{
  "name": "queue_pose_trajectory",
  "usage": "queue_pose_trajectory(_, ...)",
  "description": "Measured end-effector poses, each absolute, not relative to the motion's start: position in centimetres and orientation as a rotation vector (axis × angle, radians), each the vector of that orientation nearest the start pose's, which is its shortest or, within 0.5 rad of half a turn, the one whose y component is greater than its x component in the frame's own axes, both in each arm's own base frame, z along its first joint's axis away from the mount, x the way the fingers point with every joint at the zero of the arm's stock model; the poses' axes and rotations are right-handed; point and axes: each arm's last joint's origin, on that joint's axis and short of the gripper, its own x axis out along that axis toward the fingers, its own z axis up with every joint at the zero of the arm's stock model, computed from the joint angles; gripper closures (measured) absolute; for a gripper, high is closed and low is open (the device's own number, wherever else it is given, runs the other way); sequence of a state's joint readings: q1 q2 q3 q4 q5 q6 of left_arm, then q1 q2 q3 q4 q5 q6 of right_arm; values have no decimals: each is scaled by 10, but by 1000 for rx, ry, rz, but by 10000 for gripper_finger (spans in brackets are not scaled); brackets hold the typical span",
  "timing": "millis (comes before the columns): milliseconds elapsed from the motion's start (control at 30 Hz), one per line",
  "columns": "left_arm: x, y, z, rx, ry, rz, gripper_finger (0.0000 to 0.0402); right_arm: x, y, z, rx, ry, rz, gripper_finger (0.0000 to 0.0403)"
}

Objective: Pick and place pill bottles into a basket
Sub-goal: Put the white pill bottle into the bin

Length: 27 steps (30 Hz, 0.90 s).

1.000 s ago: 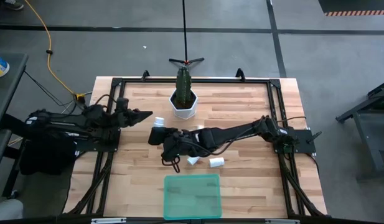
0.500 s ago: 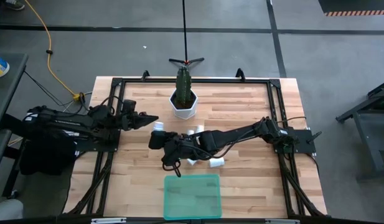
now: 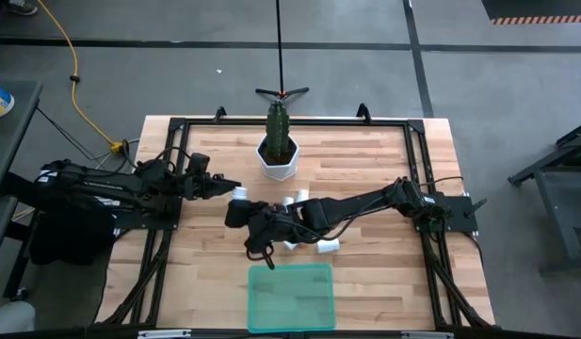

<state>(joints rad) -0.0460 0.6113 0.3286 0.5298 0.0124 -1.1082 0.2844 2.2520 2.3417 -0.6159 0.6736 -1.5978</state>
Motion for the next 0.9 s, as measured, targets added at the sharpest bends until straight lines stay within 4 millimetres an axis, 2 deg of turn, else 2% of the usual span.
queue_pose_trajectory(900, 166, -11, 263, -1115, -138, -277, 174, 488, 123, 345, -1753, 677, 85, 274)
